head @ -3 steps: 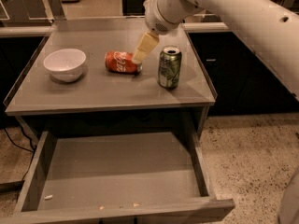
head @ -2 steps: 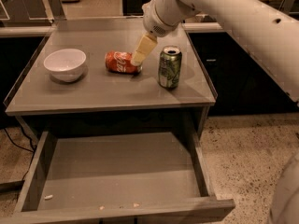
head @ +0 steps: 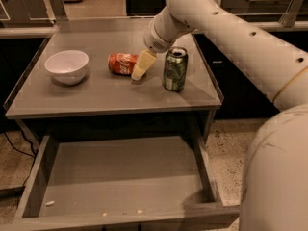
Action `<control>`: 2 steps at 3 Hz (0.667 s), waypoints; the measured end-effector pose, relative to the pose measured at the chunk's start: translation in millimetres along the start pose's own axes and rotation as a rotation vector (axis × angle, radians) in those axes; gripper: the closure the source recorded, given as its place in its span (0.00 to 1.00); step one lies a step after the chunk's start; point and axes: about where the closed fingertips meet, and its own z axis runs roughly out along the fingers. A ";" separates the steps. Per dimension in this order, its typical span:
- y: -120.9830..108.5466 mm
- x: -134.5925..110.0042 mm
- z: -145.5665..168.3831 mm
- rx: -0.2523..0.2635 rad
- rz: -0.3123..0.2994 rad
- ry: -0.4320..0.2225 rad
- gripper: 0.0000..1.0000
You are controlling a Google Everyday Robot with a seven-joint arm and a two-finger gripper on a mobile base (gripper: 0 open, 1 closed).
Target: Place coke can into top drawer
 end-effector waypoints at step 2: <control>7.0 6.1 21.0 -0.046 0.022 0.000 0.19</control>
Offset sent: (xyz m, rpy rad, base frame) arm 0.0028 0.0068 -0.0192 0.0065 0.0445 0.0090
